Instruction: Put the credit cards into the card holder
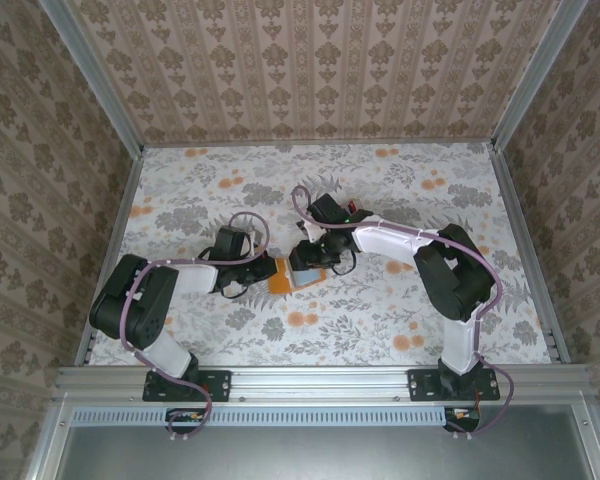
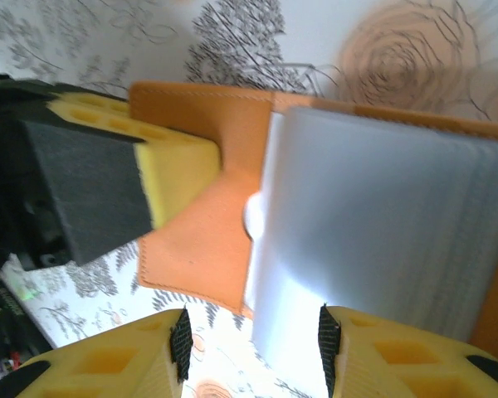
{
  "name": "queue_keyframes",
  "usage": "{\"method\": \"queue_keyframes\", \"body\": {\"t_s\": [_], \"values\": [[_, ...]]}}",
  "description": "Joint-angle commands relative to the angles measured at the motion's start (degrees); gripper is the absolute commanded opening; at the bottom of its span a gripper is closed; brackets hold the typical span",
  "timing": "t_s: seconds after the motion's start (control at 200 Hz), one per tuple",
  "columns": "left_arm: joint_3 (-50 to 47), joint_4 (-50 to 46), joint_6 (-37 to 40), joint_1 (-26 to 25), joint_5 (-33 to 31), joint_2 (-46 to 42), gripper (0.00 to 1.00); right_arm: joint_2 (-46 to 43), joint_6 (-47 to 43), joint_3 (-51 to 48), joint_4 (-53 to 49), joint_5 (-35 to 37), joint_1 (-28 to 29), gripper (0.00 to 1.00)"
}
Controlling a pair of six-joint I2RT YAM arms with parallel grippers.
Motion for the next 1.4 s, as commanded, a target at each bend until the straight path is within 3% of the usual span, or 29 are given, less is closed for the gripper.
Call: {"method": "queue_keyframes", "body": {"t_s": [0.0,0.51,1.395], "values": [[-0.98,-4.16,-0.30,0.12,-1.67,0.64,0.00,-1.99,-1.92,-0.74,-5.00,3.59,0.15,0.47],[-1.31,-3.46,-0.97,0.06,-1.64,0.76,0.00,-1.10,-3.61,-0.16,-8.82,10.91,0.95,0.48],[0.17,-1.29,-2.52,-2.61,-1.06,3.41,0.00,3.16,0.03,4.83,-2.04,0.48,3.15,0.48]]}}
